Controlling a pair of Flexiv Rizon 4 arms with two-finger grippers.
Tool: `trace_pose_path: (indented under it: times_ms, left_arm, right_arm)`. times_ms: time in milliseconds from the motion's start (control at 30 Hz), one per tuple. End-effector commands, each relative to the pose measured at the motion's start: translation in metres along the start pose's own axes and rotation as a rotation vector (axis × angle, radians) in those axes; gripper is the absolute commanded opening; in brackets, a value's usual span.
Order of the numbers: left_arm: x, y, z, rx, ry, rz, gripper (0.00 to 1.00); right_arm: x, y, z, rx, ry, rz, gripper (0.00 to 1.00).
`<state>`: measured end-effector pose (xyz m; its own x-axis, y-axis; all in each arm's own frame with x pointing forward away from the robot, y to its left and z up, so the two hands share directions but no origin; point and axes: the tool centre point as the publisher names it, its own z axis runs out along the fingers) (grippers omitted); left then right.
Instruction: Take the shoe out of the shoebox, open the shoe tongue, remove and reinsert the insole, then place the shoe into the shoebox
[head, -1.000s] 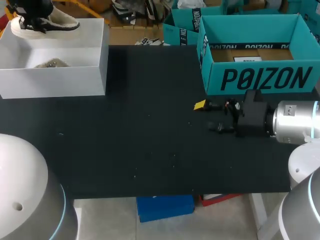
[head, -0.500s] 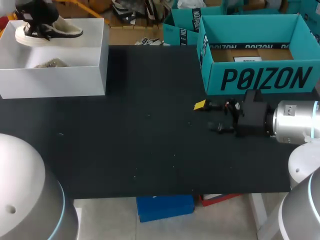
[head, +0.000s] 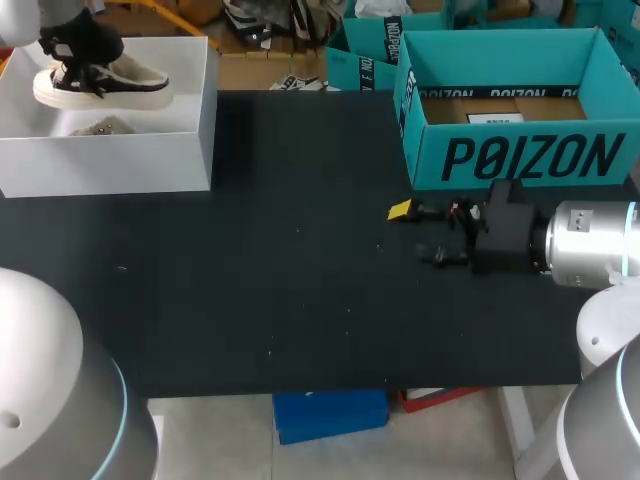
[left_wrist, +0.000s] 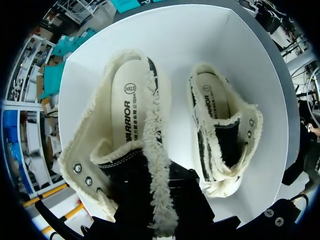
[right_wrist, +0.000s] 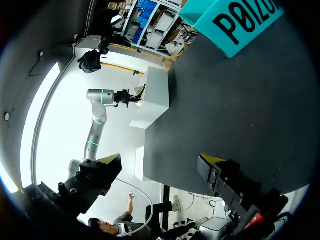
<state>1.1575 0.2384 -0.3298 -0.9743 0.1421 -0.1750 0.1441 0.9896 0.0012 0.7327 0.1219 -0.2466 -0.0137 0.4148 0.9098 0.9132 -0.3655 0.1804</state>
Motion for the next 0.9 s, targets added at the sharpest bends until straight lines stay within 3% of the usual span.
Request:
trace_pose_path:
  times_ms: [33,733,867,900]
  left_arm:
    - [-0.005,-0.001,0.009,-0.005,0.017,-0.003,0.00]
    - [0.001,0.006,0.043,-0.028,0.088,-0.044,0.00]
    - [0.000,0.006,0.044,-0.028,0.100,-0.040,0.36]
    - [0.001,0.005,0.044,-0.027,0.104,-0.037,0.58]
  right_arm:
    - [0.000,0.000,0.000,-0.001,-0.002,0.000,1.00]
    - [0.000,0.000,0.000,-0.001,-0.002,0.000,1.00]
    - [0.000,0.000,0.000,-0.001,-0.002,0.000,1.00]
    - [0.000,0.000,0.000,-0.001,-0.002,0.000,1.00]
